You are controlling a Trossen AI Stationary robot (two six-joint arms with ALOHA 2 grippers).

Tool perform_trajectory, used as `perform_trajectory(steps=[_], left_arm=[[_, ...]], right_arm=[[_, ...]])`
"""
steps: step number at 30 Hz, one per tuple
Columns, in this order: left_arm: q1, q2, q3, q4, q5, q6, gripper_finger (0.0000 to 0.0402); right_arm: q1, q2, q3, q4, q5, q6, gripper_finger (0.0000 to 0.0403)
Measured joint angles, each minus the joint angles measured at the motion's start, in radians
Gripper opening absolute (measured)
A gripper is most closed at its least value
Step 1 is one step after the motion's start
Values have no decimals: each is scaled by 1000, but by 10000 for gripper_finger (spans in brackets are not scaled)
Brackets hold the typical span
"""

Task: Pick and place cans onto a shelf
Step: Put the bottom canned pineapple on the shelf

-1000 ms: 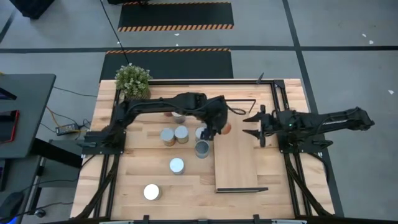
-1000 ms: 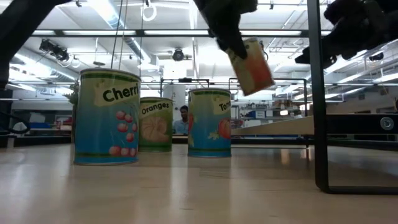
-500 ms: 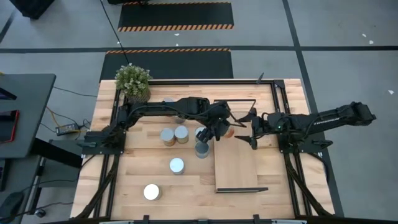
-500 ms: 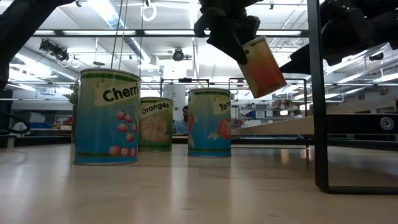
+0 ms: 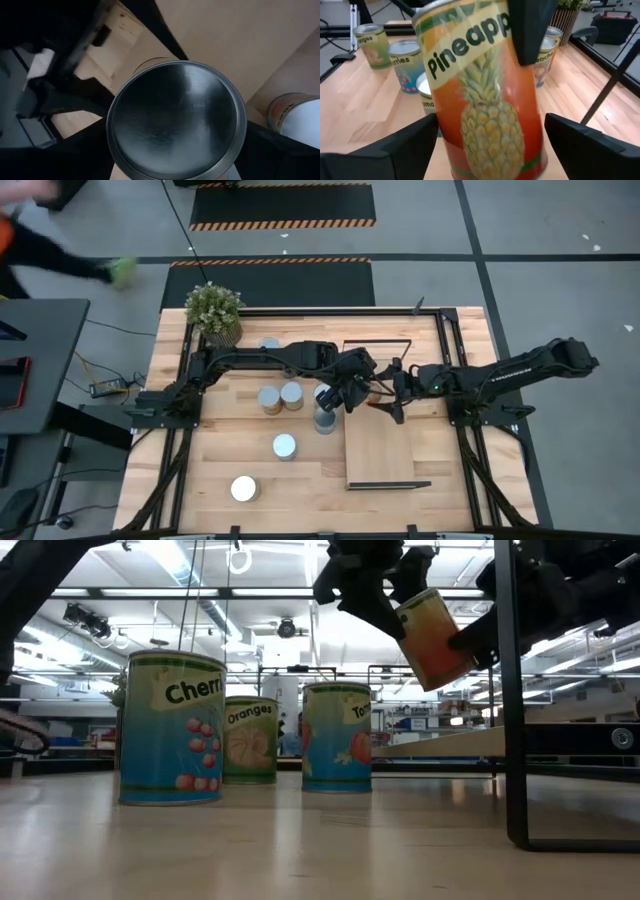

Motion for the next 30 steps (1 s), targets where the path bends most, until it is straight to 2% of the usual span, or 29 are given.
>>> perform_trajectory(steps=[6, 14, 22, 25, 30], left_arm=[[0, 6, 0, 4, 0, 2, 321], [-3, 8, -2, -17, 1, -1, 324], [-10, 8, 1, 28, -13, -150, 381], [-24, 8, 0, 34, -50, -167, 396], [-58, 8, 1, 29, -181, -173, 396]], right_arm=[[-2, 64, 8, 66, -1, -8, 368], [-3, 125, 44, 60, -3, -54, 327], [-4, 83, 54, 46, 5, -65, 324], [-4, 51, 52, 2, 4, -66, 324], [0, -11, 53, -119, 2, -53, 324]])
